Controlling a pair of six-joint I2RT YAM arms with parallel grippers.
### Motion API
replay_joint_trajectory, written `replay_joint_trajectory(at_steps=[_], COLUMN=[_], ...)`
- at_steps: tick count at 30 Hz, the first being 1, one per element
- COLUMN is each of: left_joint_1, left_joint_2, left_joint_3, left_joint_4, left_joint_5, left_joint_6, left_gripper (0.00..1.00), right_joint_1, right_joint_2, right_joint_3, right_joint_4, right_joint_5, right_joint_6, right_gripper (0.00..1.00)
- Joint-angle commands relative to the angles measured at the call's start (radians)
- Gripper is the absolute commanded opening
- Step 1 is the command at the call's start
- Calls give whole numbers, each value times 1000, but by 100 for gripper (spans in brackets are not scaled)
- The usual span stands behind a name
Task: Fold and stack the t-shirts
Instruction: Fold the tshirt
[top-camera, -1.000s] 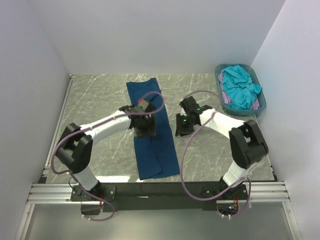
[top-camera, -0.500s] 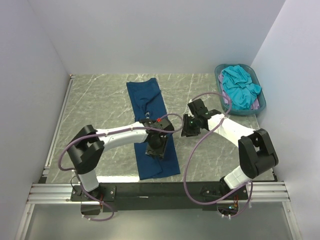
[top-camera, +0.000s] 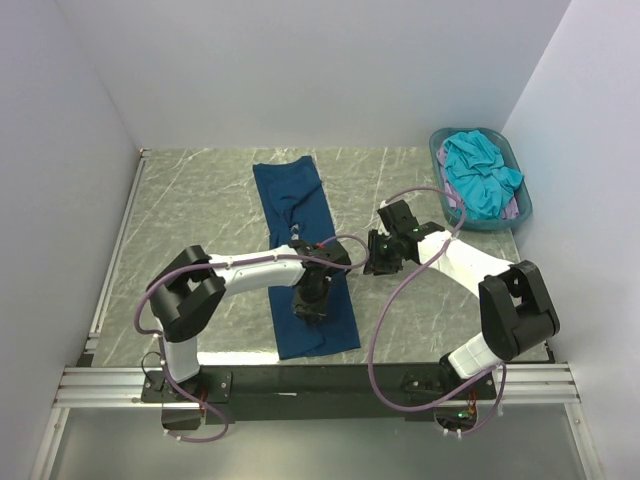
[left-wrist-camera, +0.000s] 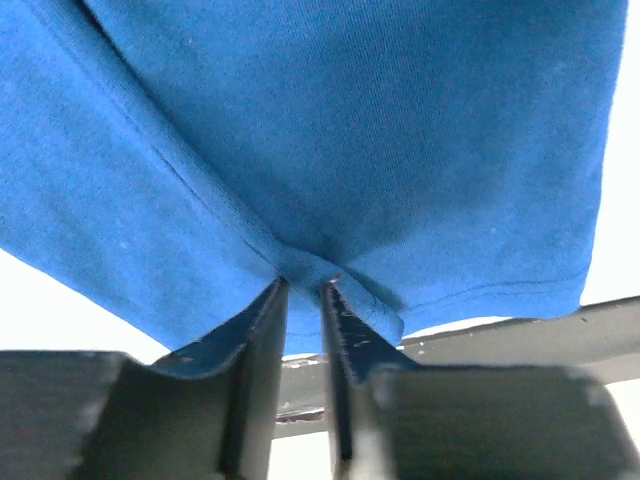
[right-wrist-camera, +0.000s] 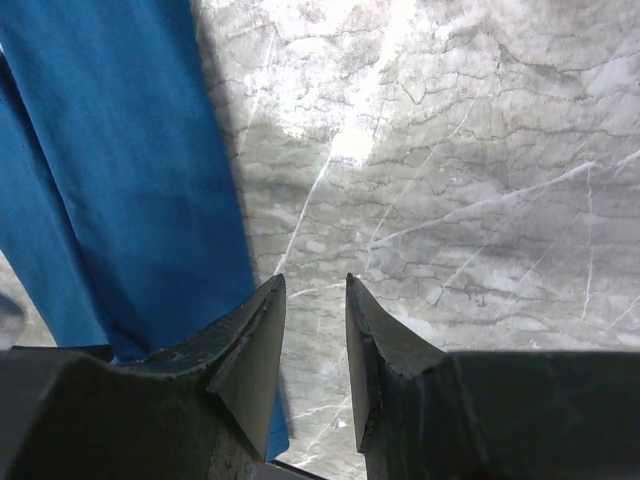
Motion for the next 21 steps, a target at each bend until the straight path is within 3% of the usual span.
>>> replay_joint_trajectory(at_steps=[1,5,21], left_joint_1=[-10,-19,-102], left_joint_2=[25,19,8], left_joint_3=[37,55,118], left_joint_4=[-10,-30,-133], left_joint_5=[-10,-7,22], left_joint_6=[-3,-1,75], left_gripper=[25,1,2], right_joint_1=[-6,-11,-9], right_joint_2=[-15,-15,27], right_joint_3=[-3,-1,19], right_joint_4=[28,26,31], right_joint_5=[0,2,-24], right_joint_6=[-10,-13,-25], right_gripper=[38,38,38])
